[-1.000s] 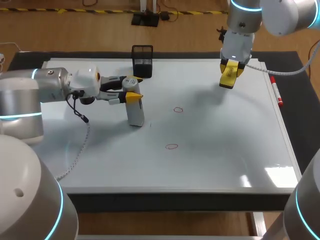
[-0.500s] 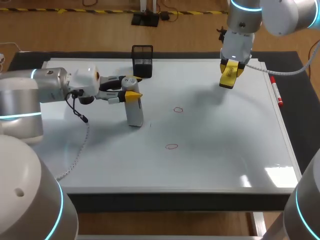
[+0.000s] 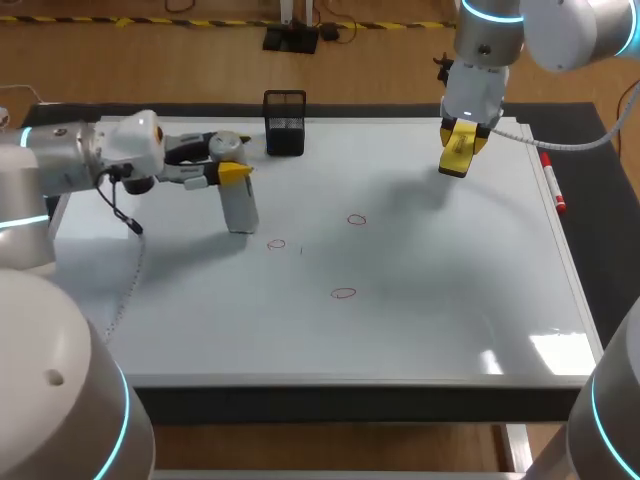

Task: Pick up the inspection probe, press it on each red-marked spot on the whiteboard one by one, put down the probe, pick up the eraser, and wipe off all the red marks.

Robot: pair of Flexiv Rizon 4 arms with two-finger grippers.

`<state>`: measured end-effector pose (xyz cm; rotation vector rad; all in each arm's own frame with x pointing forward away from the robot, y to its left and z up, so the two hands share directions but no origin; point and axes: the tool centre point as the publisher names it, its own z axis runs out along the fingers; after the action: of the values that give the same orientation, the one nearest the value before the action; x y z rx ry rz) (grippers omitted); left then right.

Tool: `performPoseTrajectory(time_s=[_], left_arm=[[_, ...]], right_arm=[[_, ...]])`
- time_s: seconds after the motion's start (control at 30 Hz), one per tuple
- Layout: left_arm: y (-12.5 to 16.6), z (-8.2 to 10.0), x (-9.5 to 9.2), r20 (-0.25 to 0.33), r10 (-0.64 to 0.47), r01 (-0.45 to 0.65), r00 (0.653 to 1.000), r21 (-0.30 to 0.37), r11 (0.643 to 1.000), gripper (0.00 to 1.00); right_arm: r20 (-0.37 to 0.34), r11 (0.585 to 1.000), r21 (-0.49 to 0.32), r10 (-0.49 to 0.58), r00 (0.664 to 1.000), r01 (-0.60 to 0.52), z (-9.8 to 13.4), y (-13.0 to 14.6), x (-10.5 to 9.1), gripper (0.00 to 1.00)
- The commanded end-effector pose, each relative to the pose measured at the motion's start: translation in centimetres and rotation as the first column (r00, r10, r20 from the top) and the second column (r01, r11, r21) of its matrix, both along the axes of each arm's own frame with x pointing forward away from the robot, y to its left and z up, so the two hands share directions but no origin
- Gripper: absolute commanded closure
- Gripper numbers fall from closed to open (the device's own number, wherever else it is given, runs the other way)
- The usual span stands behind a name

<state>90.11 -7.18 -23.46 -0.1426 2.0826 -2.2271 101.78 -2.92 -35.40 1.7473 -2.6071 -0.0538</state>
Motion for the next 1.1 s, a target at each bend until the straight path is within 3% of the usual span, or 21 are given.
performPoseTrajectory(time_s=[0.03, 0.33, 0.6, 0.83, 1.1], left_arm=[[2.5, 1.8, -0.1, 0.006, 0.039, -0.04, 0.999, 0.036, 0.999, 1.0], [8.0, 3.3, 1.9, 0.033, 0.132, -0.134, 0.991, 0.053, 0.99, 1.0], [12.2, 3.2, 3.0, 0.043, 0.198, -0.2, 0.979, 0.062, 0.978, 1.0], [14.2, 3.0, 4.0, 0.054, 0.229, -0.232, 0.972, 0.066, 0.97, 1.0], [14.2, 3.0, 4.0, 0.054, 0.229, -0.232, 0.972, 0.066, 0.97, 1.0]], right_arm=[[0.001, 1.0, -0.004, 0.002, 1.0, -0.002, 0.2, -0.1, 0.0, 1.0], [0.001, 1.0, -0.004, 0.002, 1.0, -0.002, 0.2, -0.1, 0.0, 1.0], [0.001, 1.0, -0.004, 0.002, 1.0, -0.002, 0.2, -0.1, 0.0, 1.0], [0.001, 1.0, -0.004, 0.002, 1.0, -0.002, 0.2, -0.1, 0.0, 1.0], [0.001, 1.0, -0.004, 0.002, 1.0, -0.002, 0.2, -0.1, 0.0, 1.0]])
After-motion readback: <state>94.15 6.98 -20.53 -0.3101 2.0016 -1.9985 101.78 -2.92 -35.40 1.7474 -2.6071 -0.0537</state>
